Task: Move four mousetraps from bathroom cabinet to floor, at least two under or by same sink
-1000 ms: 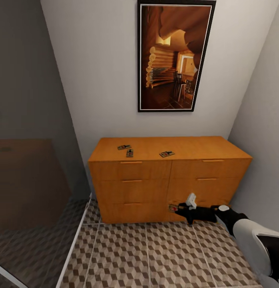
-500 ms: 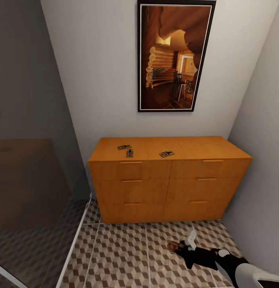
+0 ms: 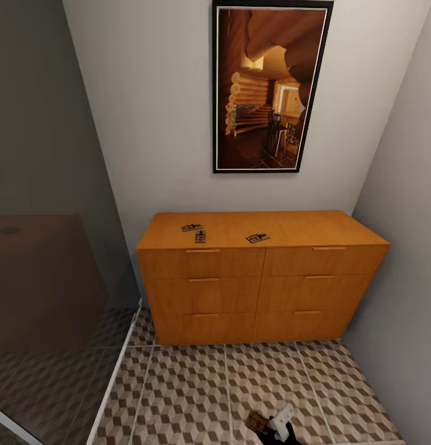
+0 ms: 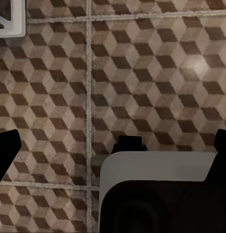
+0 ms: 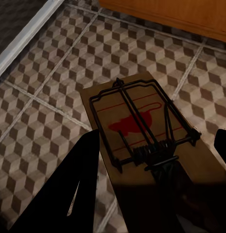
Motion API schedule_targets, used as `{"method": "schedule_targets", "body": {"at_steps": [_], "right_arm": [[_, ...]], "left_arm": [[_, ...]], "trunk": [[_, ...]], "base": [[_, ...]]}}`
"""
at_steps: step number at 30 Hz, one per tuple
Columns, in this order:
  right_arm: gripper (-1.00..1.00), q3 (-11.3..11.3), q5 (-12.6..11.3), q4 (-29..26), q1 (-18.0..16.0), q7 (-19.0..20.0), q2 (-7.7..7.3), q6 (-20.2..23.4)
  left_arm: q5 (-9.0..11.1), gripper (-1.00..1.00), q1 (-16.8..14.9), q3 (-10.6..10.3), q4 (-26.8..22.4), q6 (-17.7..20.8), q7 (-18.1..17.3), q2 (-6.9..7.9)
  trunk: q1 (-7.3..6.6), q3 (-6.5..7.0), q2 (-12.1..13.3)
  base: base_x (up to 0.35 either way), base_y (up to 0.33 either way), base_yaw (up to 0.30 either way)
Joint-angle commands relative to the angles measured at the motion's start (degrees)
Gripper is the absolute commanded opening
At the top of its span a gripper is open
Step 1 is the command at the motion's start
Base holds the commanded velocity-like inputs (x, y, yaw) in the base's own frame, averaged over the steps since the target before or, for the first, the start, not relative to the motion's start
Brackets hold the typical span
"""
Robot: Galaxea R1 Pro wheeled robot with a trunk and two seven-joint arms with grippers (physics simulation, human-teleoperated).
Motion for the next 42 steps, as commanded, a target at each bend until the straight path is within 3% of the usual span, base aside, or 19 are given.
{"method": "schedule_targets", "body": {"at_steps": [1, 13, 18, 23, 29, 33, 42], "right_arm": [[-1.00, -0.47, 0.20, 0.01, 0.66, -0.41, 0.33, -0.68], [-1.00, -0.64, 0.22, -0.07, 1.98, -1.50, 0.32, -1.66], [-1.00, -0.64, 0.24, -0.07, 2.00, -1.51, 0.31, -1.68], [-1.00, -0.58, 0.24, -0.03, 2.00, -1.51, 0.37, -1.68], [-1.00, -0.56, 0.25, -0.04, 2.00, -1.51, 0.39, -1.68], [-1.00, -0.57, 0.25, -0.05, 2.00, -1.51, 0.39, -1.68], [-1.00, -0.56, 0.25, -0.04, 2.00, -1.51, 0.39, -1.68]], "left_arm": [[-0.03, 1.00, 0.02, 0.01, -3.07, 3.45, 0.18, -0.04], [0.03, 1.00, -0.36, 0.01, -32.30, 27.87, 0.35, -0.95], [0.04, 1.00, -1.59, 0.01, -39.77, 33.50, 0.49, -1.79], [0.04, 1.00, -6.20, 0.01, -43.92, 37.88, 0.65, -2.41], [0.07, 1.00, -12.17, 0.01, -50.31, 49.06, 0.60, -3.03], [0.05, 1.00, -17.06, 0.01, -55.74, 56.49, 0.60, -4.52], [0.17, 1.00, -28.66, 0.01, -57.87, 61.24, 0.67, -6.16]], "trunk": [[0.00, -0.04, -0.02], [0.00, -0.04, -0.02], [0.00, -0.04, -0.02], [0.00, -0.04, -0.02], [0.00, -0.04, -0.02], [0.00, -0.04, -0.02], [0.00, -0.04, -0.02]], "base": [[0.000, 0.000, 0.000], [0.000, 0.000, 0.000], [0.000, 0.000, 0.000], [0.000, 0.000, 0.000], [0.000, 0.000, 0.000], [0.000, 0.000, 0.000], [0.000, 0.000, 0.000]]}}
